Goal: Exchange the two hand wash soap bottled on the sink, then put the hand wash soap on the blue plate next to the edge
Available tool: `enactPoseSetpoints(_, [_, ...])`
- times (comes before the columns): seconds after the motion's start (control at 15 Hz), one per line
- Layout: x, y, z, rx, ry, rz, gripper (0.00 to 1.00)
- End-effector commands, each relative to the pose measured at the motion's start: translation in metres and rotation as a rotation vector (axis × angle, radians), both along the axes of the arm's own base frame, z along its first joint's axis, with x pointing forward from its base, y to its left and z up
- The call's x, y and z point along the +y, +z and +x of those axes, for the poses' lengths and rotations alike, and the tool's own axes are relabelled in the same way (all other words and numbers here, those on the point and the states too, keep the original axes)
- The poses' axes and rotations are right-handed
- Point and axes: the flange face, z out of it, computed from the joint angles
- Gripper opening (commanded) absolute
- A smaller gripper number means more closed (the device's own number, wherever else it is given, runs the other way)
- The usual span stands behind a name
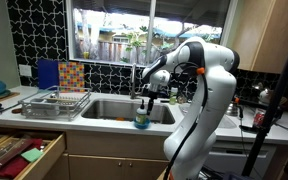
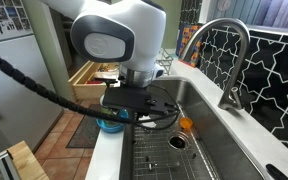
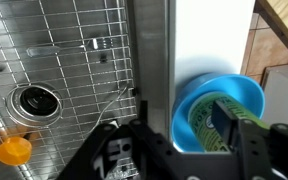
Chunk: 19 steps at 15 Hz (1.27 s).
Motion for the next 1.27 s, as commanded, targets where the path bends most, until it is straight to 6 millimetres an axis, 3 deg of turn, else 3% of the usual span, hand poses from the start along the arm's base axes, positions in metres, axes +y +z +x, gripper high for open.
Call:
enactPoseSetpoints(0.0, [-0.012, 0.025, -0.032, -0.003, 0.048, 0.03, 1.0])
enactPoseSetpoints(0.27, [-0.031, 0.061, -0.062, 0.035, 0.05, 0.071, 1.0])
enactPoseSetpoints(0.47, [-0.04, 0.091, -0.078, 0.142, -0.084, 0.105, 1.0])
enactPoseSetpoints(0.8, [-0.052, 0.128, -0.074, 0.273, -0.312, 0.153, 1.0])
enactPoseSetpoints(0.87, [-0.044, 0.123, -0.081, 0.224, -0.23, 0.139, 1.0])
enactPoseSetpoints(1.2, [-0.043, 0.126, -0.078, 0.228, -0.236, 0.136, 1.0])
